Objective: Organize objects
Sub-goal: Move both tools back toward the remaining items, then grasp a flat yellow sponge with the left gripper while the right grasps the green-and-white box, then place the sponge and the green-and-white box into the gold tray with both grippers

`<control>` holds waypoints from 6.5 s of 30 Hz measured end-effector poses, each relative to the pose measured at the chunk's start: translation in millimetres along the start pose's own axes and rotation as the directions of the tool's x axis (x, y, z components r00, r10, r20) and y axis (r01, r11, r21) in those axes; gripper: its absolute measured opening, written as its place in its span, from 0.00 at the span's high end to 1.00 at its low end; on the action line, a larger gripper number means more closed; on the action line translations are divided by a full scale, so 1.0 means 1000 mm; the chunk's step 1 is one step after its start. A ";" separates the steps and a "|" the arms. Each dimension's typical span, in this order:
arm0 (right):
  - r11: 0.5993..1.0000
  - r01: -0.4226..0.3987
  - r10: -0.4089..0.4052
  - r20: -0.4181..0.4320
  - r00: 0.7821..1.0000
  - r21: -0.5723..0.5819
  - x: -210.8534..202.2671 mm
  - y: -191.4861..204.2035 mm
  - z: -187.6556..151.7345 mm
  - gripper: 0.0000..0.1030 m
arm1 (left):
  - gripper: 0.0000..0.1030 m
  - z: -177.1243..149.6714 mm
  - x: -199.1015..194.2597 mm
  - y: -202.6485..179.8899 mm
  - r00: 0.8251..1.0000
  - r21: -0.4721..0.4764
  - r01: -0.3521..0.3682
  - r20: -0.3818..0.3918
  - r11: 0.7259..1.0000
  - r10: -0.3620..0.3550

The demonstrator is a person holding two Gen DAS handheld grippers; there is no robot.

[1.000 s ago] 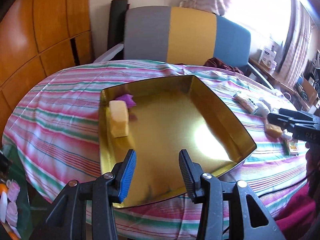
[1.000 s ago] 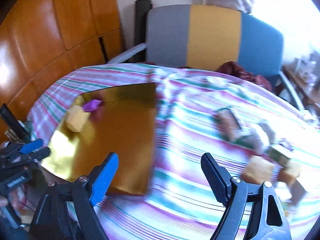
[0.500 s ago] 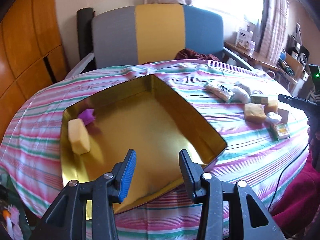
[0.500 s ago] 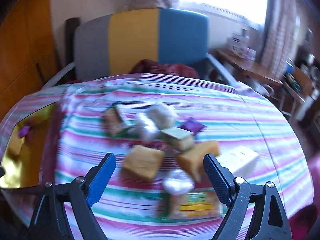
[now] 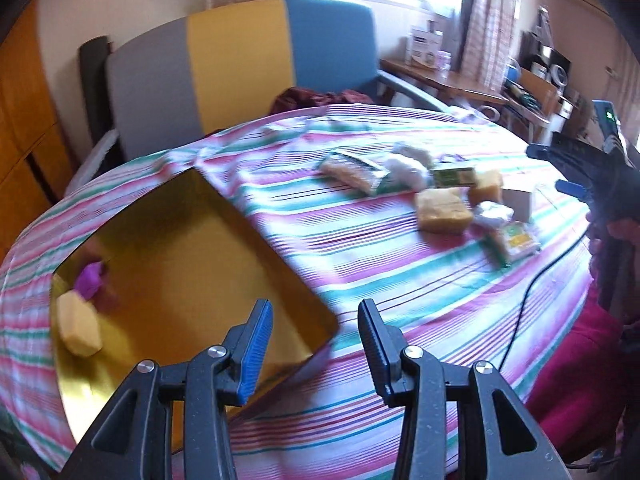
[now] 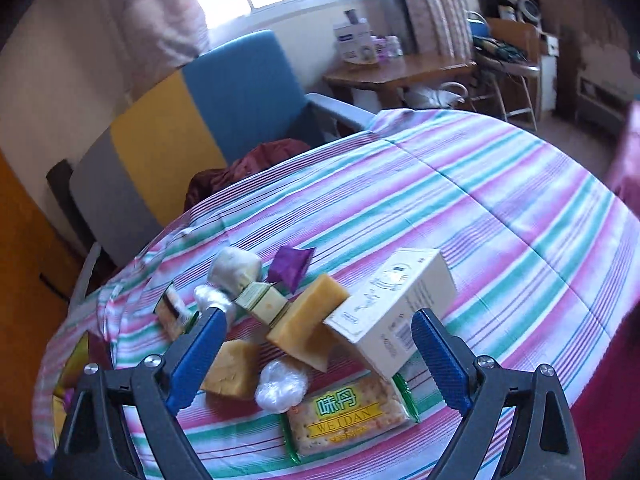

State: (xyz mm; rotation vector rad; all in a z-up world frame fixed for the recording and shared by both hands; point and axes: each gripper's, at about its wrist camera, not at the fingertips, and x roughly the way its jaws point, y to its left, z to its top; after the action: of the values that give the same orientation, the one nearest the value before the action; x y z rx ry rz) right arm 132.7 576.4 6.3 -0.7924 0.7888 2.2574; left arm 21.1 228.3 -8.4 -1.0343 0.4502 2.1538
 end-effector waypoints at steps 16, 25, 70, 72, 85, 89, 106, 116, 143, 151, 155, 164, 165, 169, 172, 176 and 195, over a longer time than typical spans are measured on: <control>0.957 -0.050 0.065 -0.042 0.997 0.285 0.005 -0.050 0.002 0.07 | 0.30 0.036 0.073 -0.072 0.956 0.013 0.255 -0.150 0.967 -0.251; 0.928 -0.068 0.095 -0.056 0.994 0.366 0.010 -0.064 0.002 0.05 | 0.18 0.072 0.115 -0.105 0.949 0.026 0.270 -0.174 0.962 -0.262; 0.873 -0.142 0.002 -0.287 0.958 -0.467 0.065 0.102 0.008 0.37 | 0.40 0.010 0.113 -0.078 0.952 0.040 0.306 -0.040 0.951 -0.305; 0.826 -0.133 -0.060 -0.320 0.946 -0.548 0.080 0.118 0.013 0.31 | 0.40 0.009 0.113 -0.077 0.951 0.037 0.309 -0.032 0.950 -0.308; 0.672 -0.079 -0.293 -0.362 0.885 -0.737 0.148 0.142 0.002 0.70 | 0.39 0.011 0.115 -0.070 0.945 0.027 0.326 -0.022 0.945 -0.326; 0.755 -0.129 -0.152 -0.363 0.919 -0.643 0.110 0.135 0.004 0.70 | 0.40 0.011 0.114 -0.071 0.946 0.029 0.323 -0.018 0.946 -0.323; 0.829 -0.320 0.101 -0.439 0.893 -0.459 0.082 0.122 -0.078 0.71 | 0.42 -0.010 0.033 -0.062 0.955 0.107 0.296 -0.004 0.949 -0.297; 0.809 -0.306 0.081 -0.422 0.903 -0.502 0.082 0.127 -0.081 0.71 | 0.42 -0.017 -0.026 0.018 0.981 -0.067 0.172 0.103 0.983 -0.164; 0.804 -0.286 0.050 -0.420 0.906 -0.522 0.086 0.132 -0.087 0.71 | 0.20 -0.049 0.032 0.219 0.959 -0.399 -0.272 -0.186 0.876 0.214; 0.804 -0.261 0.042 -0.387 0.921 -0.535 0.083 0.132 -0.085 0.71 | 0.20 -0.052 -0.017 0.225 0.958 -0.458 -0.280 -0.073 0.844 0.278; 0.819 -0.263 0.067 -0.371 0.926 -0.509 0.072 0.134 -0.078 0.71 | 0.20 -0.067 -0.046 0.224 0.949 -0.484 -0.289 -0.032 0.826 0.313; 0.669 -0.553 0.347 -0.448 0.824 -0.497 -0.004 0.244 -0.118 0.71 | 0.27 -0.109 -0.069 0.246 0.953 -0.607 -0.258 -0.034 0.752 0.300; 0.638 -0.584 0.364 -0.472 0.803 -0.501 -0.009 0.260 -0.129 0.71 | 0.28 -0.112 -0.071 0.249 0.956 -0.616 -0.248 -0.030 0.748 0.292; 0.536 -0.669 0.365 -0.574 0.733 -0.514 -0.014 0.327 -0.187 0.71 | 0.28 -0.123 -0.076 0.255 0.956 -0.639 -0.235 -0.018 0.732 0.291; 0.506 -0.715 0.337 -0.652 0.679 -0.483 -0.005 0.363 -0.228 0.71 | 0.28 -0.131 -0.079 0.262 0.954 -0.661 -0.235 -0.015 0.713 0.301; 0.497 -0.744 0.281 -0.729 0.625 -0.446 0.008 0.398 -0.277 0.71 | 0.28 -0.142 -0.080 0.272 0.955 -0.685 -0.225 -0.015 0.693 0.296; 0.483 -0.781 0.295 -0.766 0.571 -0.396 -0.008 0.394 -0.304 0.46 | 0.29 -0.139 -0.092 0.257 0.944 -0.640 -0.246 0.010 0.727 0.328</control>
State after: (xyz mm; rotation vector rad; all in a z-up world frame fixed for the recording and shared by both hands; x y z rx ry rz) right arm -38.6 113.6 -55.6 -1.9897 0.4194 3.0296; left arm -47.2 -69.8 -20.1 -1.2290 -0.2310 2.7270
